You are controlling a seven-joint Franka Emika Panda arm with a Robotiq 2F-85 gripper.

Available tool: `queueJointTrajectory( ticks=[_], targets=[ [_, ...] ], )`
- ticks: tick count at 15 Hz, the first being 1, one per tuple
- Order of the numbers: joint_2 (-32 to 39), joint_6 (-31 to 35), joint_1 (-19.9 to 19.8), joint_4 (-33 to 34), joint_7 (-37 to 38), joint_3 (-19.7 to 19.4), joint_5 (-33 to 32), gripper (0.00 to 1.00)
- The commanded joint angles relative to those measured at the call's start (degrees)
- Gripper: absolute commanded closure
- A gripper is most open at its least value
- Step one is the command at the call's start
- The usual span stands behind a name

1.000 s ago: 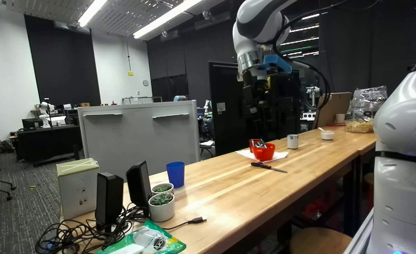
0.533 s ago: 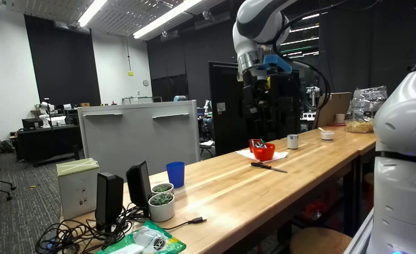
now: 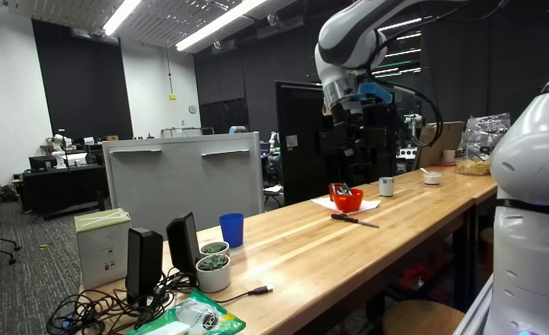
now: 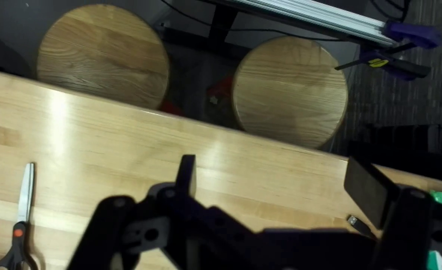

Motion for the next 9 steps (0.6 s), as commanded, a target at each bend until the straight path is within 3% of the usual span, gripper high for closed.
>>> queueJointTrajectory(
  ticks=[1, 5, 9],
  targets=[
    [1.70, -0.84, -1.46, 0.01, -5.73, -2.35, -3.67, 0.00],
    [4.24, -1.28, -2.64, 0.79, -13.45, -4.94, -9.88, 0.00],
    [4.20, -0.27, -2.92, -0.03, -12.21, -5.16, -8.91, 0.00]
  ],
)
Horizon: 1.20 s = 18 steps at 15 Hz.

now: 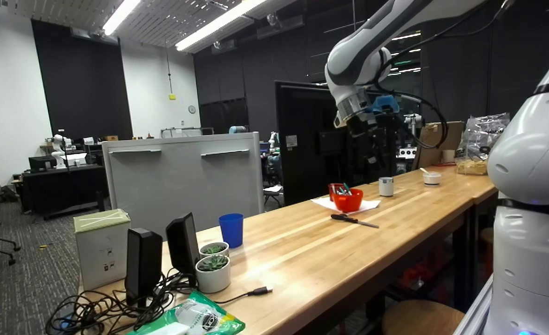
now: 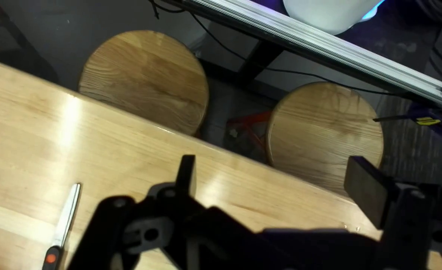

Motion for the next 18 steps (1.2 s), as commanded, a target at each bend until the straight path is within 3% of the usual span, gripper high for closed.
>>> queueJointTrajectory(
  ticks=[1, 5, 8, 14, 18],
  targets=[
    [0.08, -0.13, -0.17, 0.11, -0.05, 0.21, 0.09, 0.00],
    [0.08, -0.13, -0.08, 0.11, 0.00, 0.44, 0.08, 0.00],
    [1.98, 3.86, -1.26, 0.27, 4.78, -0.05, 1.44, 0.00],
    [6.87, 24.93, -4.32, -2.19, 8.33, -3.91, 10.84, 0.00],
    [11.79, 43.94, -6.66, -3.74, 9.47, -4.49, 10.37, 0.00]
  ],
)
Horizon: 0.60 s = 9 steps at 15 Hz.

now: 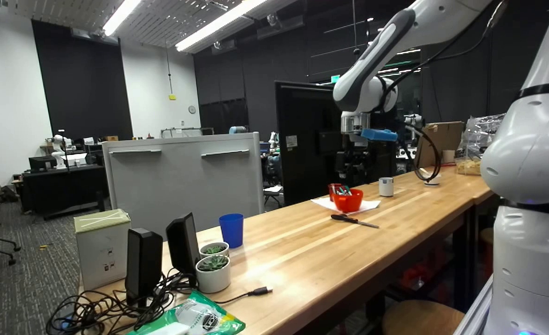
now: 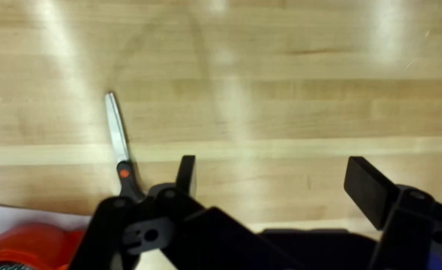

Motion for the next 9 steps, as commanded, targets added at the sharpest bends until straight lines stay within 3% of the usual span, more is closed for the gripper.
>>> queueJointTrajectory(
  ticks=[1, 3, 4, 9],
  targets=[
    [4.40, 14.03, -2.49, -0.68, 2.65, 0.11, -0.91, 0.00],
    [6.94, 19.35, -3.88, -0.20, 4.92, 0.06, -1.38, 0.00],
    [5.08, 15.73, -3.05, -0.67, 2.50, 0.28, -0.26, 0.00],
    [6.18, 16.54, -3.34, -0.56, 2.65, 0.46, -0.29, 0.00]
  ],
)
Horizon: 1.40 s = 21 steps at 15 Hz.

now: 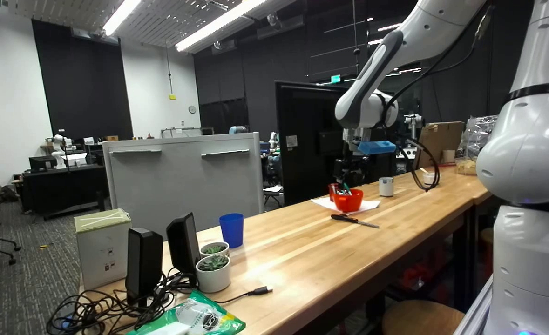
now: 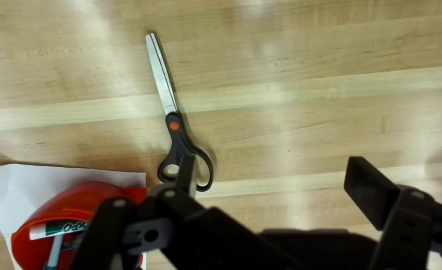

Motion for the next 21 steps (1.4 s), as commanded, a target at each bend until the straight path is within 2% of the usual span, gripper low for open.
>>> queueJointTrajectory(
  ticks=[1, 5, 21],
  targets=[
    [-0.10, -0.16, -0.36, 0.06, 0.05, 0.50, 0.04, 0.00],
    [1.93, 0.33, -0.40, 1.27, 0.33, 0.39, 0.20, 0.00],
    [23.78, -0.39, -4.18, 18.24, -0.28, 1.21, 1.32, 0.00]
  ],
)
